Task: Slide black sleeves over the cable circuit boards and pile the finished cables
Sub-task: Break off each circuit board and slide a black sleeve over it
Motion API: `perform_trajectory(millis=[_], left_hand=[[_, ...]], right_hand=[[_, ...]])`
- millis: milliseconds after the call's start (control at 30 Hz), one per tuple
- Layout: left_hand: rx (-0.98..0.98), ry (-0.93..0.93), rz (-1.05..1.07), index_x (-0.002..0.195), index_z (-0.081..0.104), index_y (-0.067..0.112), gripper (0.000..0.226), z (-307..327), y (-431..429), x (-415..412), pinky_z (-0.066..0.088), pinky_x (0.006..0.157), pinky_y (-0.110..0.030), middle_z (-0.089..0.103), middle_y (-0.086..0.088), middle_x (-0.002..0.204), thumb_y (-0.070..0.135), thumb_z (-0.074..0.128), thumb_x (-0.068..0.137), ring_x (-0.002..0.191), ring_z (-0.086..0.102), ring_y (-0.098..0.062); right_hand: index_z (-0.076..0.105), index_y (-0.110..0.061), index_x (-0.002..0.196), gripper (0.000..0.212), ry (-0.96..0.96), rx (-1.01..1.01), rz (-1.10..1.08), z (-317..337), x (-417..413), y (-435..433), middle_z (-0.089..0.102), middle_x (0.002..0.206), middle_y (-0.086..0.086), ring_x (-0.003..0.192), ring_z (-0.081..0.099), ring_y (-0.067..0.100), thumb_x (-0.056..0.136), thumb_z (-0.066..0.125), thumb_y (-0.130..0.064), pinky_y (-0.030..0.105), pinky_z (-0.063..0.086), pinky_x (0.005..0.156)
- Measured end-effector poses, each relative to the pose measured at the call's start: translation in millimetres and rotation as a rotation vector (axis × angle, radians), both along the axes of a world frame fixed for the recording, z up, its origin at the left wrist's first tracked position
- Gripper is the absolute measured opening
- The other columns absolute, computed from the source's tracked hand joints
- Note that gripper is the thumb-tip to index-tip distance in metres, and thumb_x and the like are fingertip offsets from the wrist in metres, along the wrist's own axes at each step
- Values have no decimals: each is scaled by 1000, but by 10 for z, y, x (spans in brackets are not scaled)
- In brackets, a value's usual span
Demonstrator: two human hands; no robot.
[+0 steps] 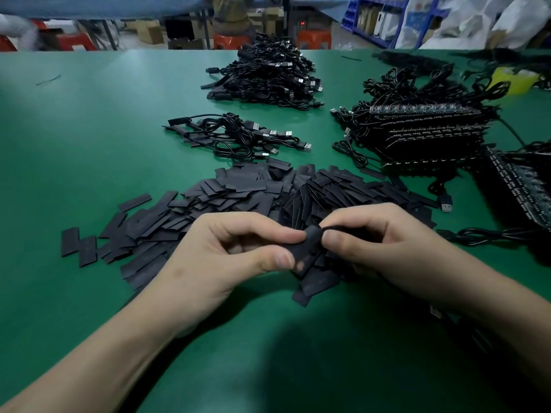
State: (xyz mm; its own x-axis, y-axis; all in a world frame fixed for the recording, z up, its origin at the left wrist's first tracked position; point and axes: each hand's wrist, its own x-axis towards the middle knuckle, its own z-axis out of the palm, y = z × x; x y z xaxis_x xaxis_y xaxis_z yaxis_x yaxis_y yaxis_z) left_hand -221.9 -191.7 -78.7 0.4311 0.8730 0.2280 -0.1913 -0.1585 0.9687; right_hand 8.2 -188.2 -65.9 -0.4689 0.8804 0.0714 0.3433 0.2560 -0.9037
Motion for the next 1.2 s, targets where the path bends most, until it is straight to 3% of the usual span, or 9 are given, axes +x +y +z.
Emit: perform_trajectory(millis=[100, 200, 267, 400, 633, 833, 967, 1067, 1200], left_hand=[[-52, -56, 3, 90, 83, 24, 30, 8, 3, -5, 54, 72, -15, 77, -4, 76, 39, 88, 65, 70, 72, -10], [-134, -165, 26, 87, 83, 24, 40, 33, 24, -47, 54, 68, -15, 76, -3, 74, 50, 91, 58, 66, 72, -9], [-162, -199, 21, 86, 83, 24, 42, 38, 35, -67, 55, 69, -16, 76, -2, 74, 51, 93, 55, 66, 72, -8], [-193, -212, -29, 86, 82, 23, 41, 9, 40, -62, 56, 72, -18, 76, -2, 76, 48, 94, 54, 67, 71, -10], [-233, -324, -37, 86, 82, 24, 43, -25, 62, -76, 57, 71, -19, 76, -1, 76, 44, 95, 51, 66, 71, -8], [-296, -374, 141, 116, 75, 20, 61, -8, 139, -58, 58, 70, -21, 73, -3, 78, 42, 89, 61, 64, 66, -8], [-231, -242, 189, 116, 68, 14, 52, -30, 126, -24, 55, 65, -20, 72, -8, 78, 42, 76, 72, 62, 65, -12], [-183, -153, 129, 111, 70, 14, 37, -52, 96, -6, 51, 63, -16, 73, -10, 79, 36, 78, 83, 62, 65, -14], [-147, -86, 56, 108, 71, 17, 33, -83, 89, 10, 51, 67, -17, 73, -10, 78, 37, 67, 82, 62, 66, -15]], right_hand=[[70, -27, 101, 18, -29, -100, 59, 35, 63, 13, 59, 76, -3, 62, 53, 8, 94, 60, -39, 22, 44, 57], [68, -18, 111, 23, 121, -253, 134, 92, 164, 21, 69, 95, 10, 70, 63, 17, 93, 63, -31, 28, 53, 61], [67, -13, 108, 26, 161, -255, 105, 91, 177, 36, 70, 92, 12, 65, 61, 19, 94, 59, -33, 27, 50, 56], [72, -21, 98, 25, 148, -77, 58, 60, 63, 51, 58, 68, 3, 54, 43, 14, 95, 54, -37, 18, 37, 52], [69, -23, 88, 21, -97, 132, 71, 231, -55, 44, 57, 67, -23, 60, 50, -3, 101, 55, -31, 4, 36, 59], [75, -26, 88, 23, -199, 123, -141, 607, -50, 508, 51, 59, -15, 51, 43, 1, 102, 58, -35, 12, 34, 48], [72, -25, 92, 21, -411, 367, -325, 856, -268, 1277, 64, 81, -9, 68, 54, 13, 102, 57, -35, 27, 43, 61], [71, -18, 102, 18, -561, 483, -323, 854, -611, 1882, 69, 103, -2, 82, 59, 11, 103, 57, -29, 23, 44, 68], [72, -17, 105, 18, -643, 538, -283, 715, -1097, 2424, 69, 113, 3, 104, 63, 22, 101, 60, -29, 38, 52, 93]])
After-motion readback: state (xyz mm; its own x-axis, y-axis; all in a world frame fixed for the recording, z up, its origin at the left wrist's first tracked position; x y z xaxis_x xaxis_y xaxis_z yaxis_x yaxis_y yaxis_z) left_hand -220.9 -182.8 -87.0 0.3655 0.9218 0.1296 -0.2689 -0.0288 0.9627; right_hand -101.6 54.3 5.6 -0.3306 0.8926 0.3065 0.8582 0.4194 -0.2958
